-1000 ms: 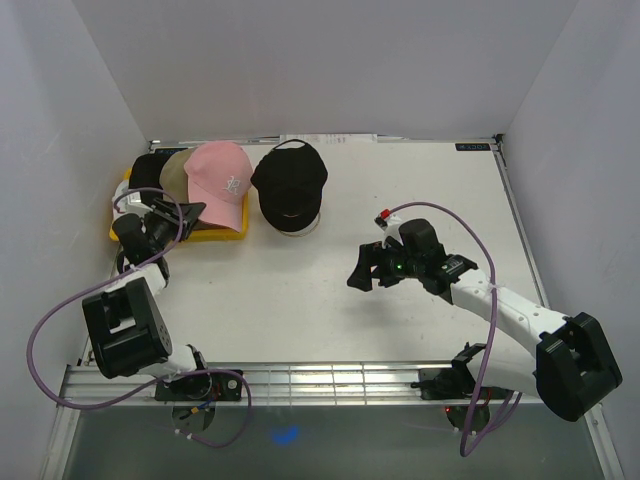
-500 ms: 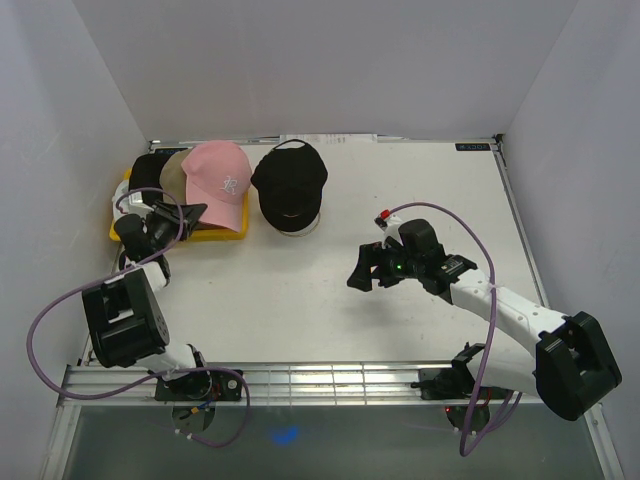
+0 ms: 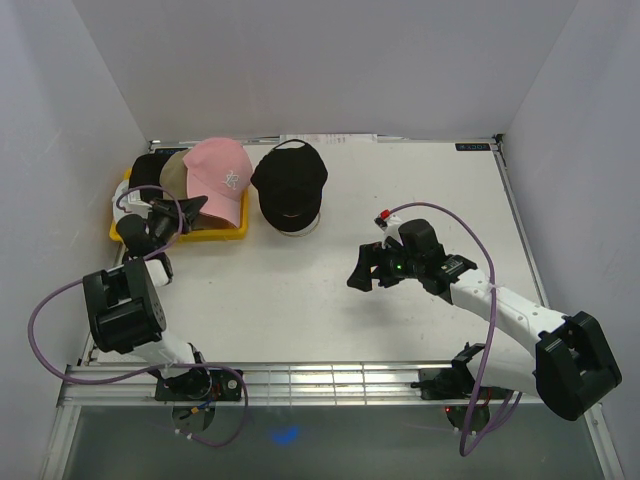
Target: Stack the hats
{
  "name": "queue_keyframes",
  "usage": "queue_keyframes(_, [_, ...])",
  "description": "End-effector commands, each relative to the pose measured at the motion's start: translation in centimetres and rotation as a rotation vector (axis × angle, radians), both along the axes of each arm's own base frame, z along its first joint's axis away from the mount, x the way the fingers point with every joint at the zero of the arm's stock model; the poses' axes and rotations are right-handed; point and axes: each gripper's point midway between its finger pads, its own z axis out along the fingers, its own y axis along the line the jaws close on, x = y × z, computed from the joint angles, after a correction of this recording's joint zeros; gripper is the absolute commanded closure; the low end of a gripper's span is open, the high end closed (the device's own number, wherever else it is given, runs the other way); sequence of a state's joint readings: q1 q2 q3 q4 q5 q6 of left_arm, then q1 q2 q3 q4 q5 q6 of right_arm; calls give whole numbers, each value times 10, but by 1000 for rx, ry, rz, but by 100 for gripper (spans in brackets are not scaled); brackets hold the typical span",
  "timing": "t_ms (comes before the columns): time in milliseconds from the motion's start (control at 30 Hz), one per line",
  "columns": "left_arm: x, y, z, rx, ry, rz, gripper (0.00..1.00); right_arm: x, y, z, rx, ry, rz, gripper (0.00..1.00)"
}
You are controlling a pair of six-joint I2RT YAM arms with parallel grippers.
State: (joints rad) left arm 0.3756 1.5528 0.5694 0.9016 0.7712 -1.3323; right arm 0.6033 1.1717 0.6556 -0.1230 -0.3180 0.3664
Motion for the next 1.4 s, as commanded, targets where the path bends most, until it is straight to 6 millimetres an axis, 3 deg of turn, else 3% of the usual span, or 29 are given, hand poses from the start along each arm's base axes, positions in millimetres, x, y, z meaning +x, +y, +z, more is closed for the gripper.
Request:
queue_keyframes(0, [5, 0, 39, -68, -110, -15, 100, 3, 3, 2, 11, -14, 10, 10])
queue_keyframes(700, [34, 17, 144, -220, -354, -17, 100, 7, 8, 0, 13, 0, 13, 10])
queue_keyframes(967, [37, -22, 179, -302, -415, -90, 100, 11, 9, 10, 22, -14, 1, 10])
queue_keyframes(1367, [19, -89, 197, -490, -475, -154, 100, 15, 9, 57, 62, -76, -19, 10])
